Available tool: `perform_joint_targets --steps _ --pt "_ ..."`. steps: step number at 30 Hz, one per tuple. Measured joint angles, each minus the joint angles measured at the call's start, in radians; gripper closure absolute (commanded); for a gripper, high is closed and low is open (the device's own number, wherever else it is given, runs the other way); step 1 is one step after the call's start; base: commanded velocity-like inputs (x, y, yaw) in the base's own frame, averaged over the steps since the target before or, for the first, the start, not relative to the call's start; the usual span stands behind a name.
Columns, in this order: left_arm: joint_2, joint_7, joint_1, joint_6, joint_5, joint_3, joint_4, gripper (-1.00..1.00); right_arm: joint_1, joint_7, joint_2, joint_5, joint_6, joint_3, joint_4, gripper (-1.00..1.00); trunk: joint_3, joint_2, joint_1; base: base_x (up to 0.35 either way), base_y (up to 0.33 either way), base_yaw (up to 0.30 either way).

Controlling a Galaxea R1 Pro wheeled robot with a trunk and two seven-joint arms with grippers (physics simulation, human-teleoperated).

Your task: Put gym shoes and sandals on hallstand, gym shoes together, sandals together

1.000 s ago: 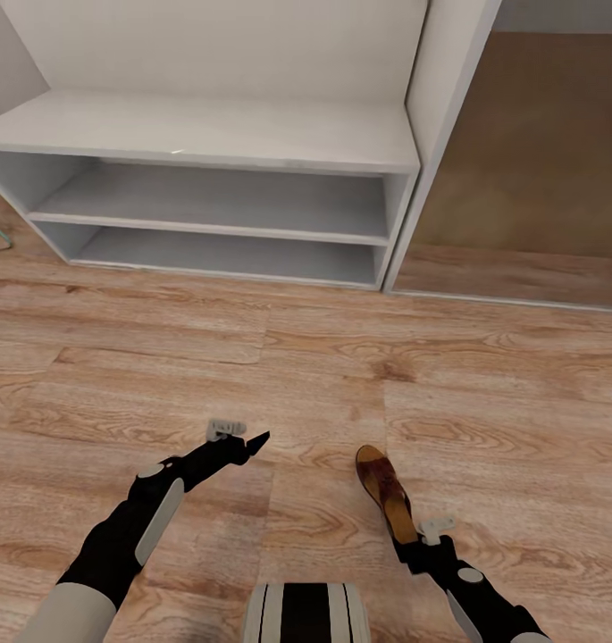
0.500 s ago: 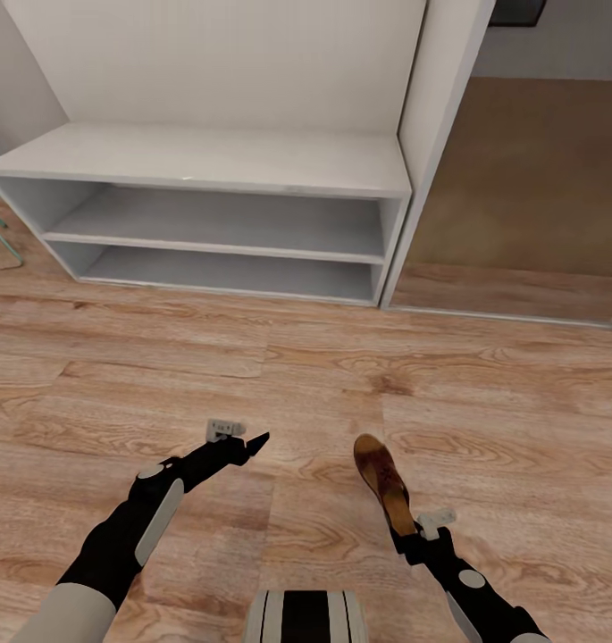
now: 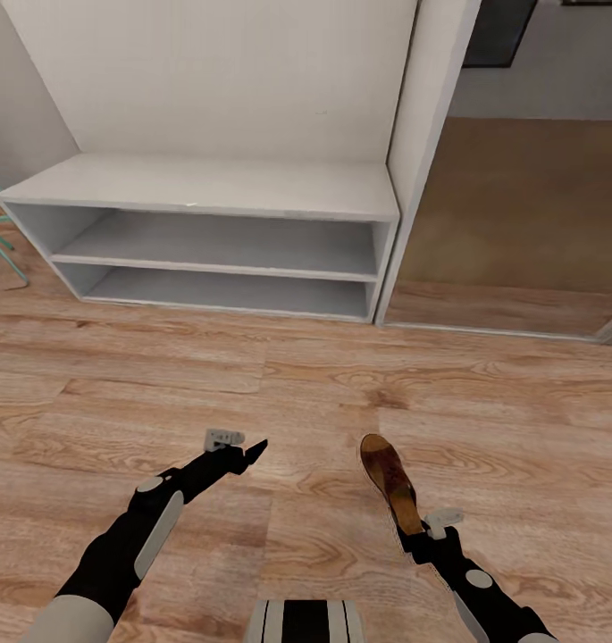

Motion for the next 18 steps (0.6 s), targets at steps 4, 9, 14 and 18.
perform_joint_targets --steps 4,9,14,18 --pt "0.01 0.004 0.012 -0.018 -0.008 0.002 0.004 -1.0 0.0 0.0 -0.011 0.0 -0.001 0.0 0.001 1.0 0.021 0.001 -0.002 0.0 0.0 -0.129" --pt "0.019 0.011 0.079 -0.029 -0.01 0.039 0.007 -1.0 0.014 0.0 -0.023 0.0 -0.008 -0.001 0.005 1.0 0.047 0.002 -0.004 0.0 0.0 -0.157" --pt "0.022 0.018 0.149 -0.037 -0.012 0.09 0.012 -1.0 0.035 0.0 -0.049 -0.003 -0.056 -0.002 0.011 1.0 0.073 0.003 -0.006 0.0 0.0 -0.165" --pt "0.022 0.025 0.204 -0.05 -0.012 0.125 0.016 -1.0 0.052 -0.003 -0.077 -0.027 -0.093 -0.016 0.028 1.0 0.094 0.004 -0.008 0.0 0.0 -0.166"
